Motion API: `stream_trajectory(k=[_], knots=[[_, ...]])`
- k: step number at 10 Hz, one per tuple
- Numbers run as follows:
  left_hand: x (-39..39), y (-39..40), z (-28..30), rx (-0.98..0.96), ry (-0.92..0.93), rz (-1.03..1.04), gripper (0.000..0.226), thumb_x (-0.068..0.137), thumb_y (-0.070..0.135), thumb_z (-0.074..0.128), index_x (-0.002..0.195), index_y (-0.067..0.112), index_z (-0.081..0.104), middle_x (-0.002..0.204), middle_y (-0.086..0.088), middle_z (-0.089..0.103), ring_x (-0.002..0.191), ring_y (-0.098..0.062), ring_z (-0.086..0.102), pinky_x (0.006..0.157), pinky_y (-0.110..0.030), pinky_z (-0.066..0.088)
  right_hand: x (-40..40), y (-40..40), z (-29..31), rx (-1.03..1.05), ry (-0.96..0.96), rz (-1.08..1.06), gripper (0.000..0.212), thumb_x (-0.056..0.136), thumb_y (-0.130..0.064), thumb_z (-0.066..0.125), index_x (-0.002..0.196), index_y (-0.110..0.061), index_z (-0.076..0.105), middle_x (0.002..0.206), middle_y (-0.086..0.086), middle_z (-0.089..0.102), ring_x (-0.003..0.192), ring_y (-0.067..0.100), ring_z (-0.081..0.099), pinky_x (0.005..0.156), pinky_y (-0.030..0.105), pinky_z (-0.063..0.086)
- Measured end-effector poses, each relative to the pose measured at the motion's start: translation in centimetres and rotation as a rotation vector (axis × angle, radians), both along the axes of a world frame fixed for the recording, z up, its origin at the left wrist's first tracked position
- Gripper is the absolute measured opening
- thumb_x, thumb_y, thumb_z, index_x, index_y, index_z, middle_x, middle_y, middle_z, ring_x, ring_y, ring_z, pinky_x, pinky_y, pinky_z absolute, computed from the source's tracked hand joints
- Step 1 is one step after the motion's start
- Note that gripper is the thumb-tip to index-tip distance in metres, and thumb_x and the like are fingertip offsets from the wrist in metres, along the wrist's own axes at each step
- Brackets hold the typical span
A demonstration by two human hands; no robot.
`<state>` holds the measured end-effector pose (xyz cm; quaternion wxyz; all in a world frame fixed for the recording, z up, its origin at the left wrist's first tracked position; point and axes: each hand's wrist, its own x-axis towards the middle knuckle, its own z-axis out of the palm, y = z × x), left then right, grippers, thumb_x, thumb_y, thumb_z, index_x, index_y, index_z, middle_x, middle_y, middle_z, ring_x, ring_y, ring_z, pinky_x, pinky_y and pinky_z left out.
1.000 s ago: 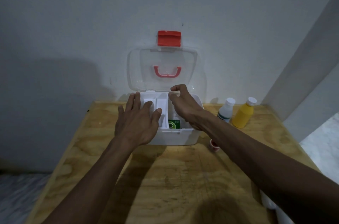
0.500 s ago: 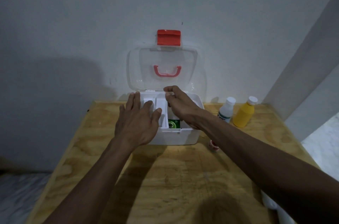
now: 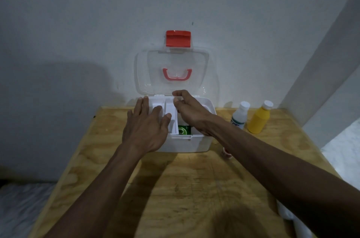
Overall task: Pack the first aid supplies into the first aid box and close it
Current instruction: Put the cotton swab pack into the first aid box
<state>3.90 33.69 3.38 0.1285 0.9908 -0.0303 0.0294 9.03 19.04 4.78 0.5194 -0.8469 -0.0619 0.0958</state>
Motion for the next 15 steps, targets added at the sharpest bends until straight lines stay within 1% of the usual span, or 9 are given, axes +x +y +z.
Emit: stream_trajectory(k=[4, 6, 7, 8, 11, 12, 13, 14, 15], knots=[[0.0, 0.1, 0.1, 0.019, 0.006, -0.004, 0.059, 0.099, 0.054, 0.018, 0.149, 0.024, 0.031, 0.164, -0.01, 0.001, 0.151, -0.026, -0.006, 0.12, -0.052, 0.006, 0.0, -0.2, 0.3, 0.028, 0.03, -0.018, 0.032, 0.105, -0.026, 0.033, 0.136, -0.026, 0.039, 0.143, 0.006, 0.044, 0.123, 0.026, 0.047, 0.106, 0.045, 0.043], [-0.1, 0.2, 0.3, 0.031, 0.025, -0.005, 0.059, 0.1, 0.053, 0.019, 0.15, 0.023, 0.03, 0.164, -0.011, 0.002, 0.151, -0.026, -0.006, 0.119, -0.054, 0.009, -0.4, -0.9, 0.6, 0.024, 0.02, -0.001, 0.034, 0.105, -0.025, 0.032, 0.138, -0.022, 0.04, 0.137, 0.005, 0.048, 0.111, 0.019, 0.049, 0.081, 0.03, 0.043], [-0.1, 0.2, 0.3, 0.024, 0.022, -0.006, 0.059, 0.1, 0.053, 0.02, 0.149, 0.023, 0.032, 0.164, -0.011, 0.003, 0.151, -0.027, -0.006, 0.119, -0.056, 0.01, -0.6, -1.4, 0.9, 0.017, 0.0, -0.024, 0.033, 0.104, -0.026, 0.034, 0.136, -0.022, 0.043, 0.135, 0.006, 0.051, 0.109, 0.02, 0.052, 0.076, 0.028, 0.045], [-0.1, 0.2, 0.3, 0.021, 0.006, -0.003, 0.059, 0.099, 0.054, 0.021, 0.149, 0.023, 0.032, 0.164, -0.01, 0.006, 0.151, -0.027, -0.003, 0.119, -0.057, 0.009, -1.3, -2.3, 1.8, 0.037, -0.01, -0.049, 0.032, 0.103, -0.026, 0.037, 0.134, -0.023, 0.046, 0.125, 0.006, 0.056, 0.106, 0.027, 0.059, 0.083, 0.04, 0.054], [-0.8, -0.2, 0.2, 0.063, -0.226, 0.048, 0.057, 0.1, 0.052, 0.024, 0.143, 0.019, 0.041, 0.159, -0.011, 0.026, 0.148, -0.029, 0.017, 0.115, -0.063, 0.01, -6.2, -9.2, 6.2, 0.198, -0.057, -0.112, 0.023, 0.101, -0.021, 0.047, 0.117, -0.015, 0.062, 0.106, 0.011, 0.067, 0.095, 0.022, 0.066, 0.075, 0.036, 0.056], [-2.4, -1.5, 1.0, 0.009, -0.501, 0.029, 0.051, 0.098, 0.047, 0.036, 0.132, 0.013, 0.054, 0.139, -0.016, 0.051, 0.131, -0.034, 0.043, 0.107, -0.056, 0.031, -8.4, -12.3, 6.3, 0.183, -0.159, -0.158, 0.02, 0.099, -0.021, 0.052, 0.113, -0.015, 0.066, 0.099, 0.006, 0.071, 0.09, 0.014, 0.07, 0.076, 0.034, 0.059], [-5.4, -5.1, 1.3, -0.182, -0.657, -0.01, 0.044, 0.093, 0.044, 0.048, 0.121, 0.014, 0.062, 0.119, -0.012, 0.062, 0.111, -0.031, 0.054, 0.09, -0.047, 0.047, -10.0, -15.2, 4.5, 0.042, -0.357, -0.275, 0.015, 0.094, -0.022, 0.06, 0.103, -0.017, 0.071, 0.089, -0.004, 0.073, 0.081, 0.006, 0.069, 0.073, 0.021, 0.056], [-8.4, -10.0, -0.2, -0.341, -0.578, -0.139, 0.03, 0.09, 0.033, 0.06, 0.113, 0.015, 0.066, 0.108, -0.009, 0.066, 0.097, -0.027, 0.06, 0.08, -0.04, 0.053, -10.8, -16.9, 1.1, -0.231, -0.486, -0.323, 0.01, 0.089, -0.022, 0.066, 0.096, -0.018, 0.073, 0.089, -0.007, 0.073, 0.077, 0.0, 0.063, 0.069, 0.004, 0.042], [-9.7, -13.8, -2.6, -0.318, -0.378, -0.16, 0.026, 0.092, 0.034, 0.06, 0.114, 0.022, 0.066, 0.11, -0.003, 0.066, 0.098, -0.021, 0.06, 0.079, -0.037, 0.053, -10.9, -17.4, -2.6, -0.412, -0.483, -0.307, 0.016, 0.086, -0.028, 0.068, 0.101, -0.025, 0.073, 0.097, -0.007, 0.073, 0.095, 0.014, 0.061, 0.083, 0.028, 0.049]])
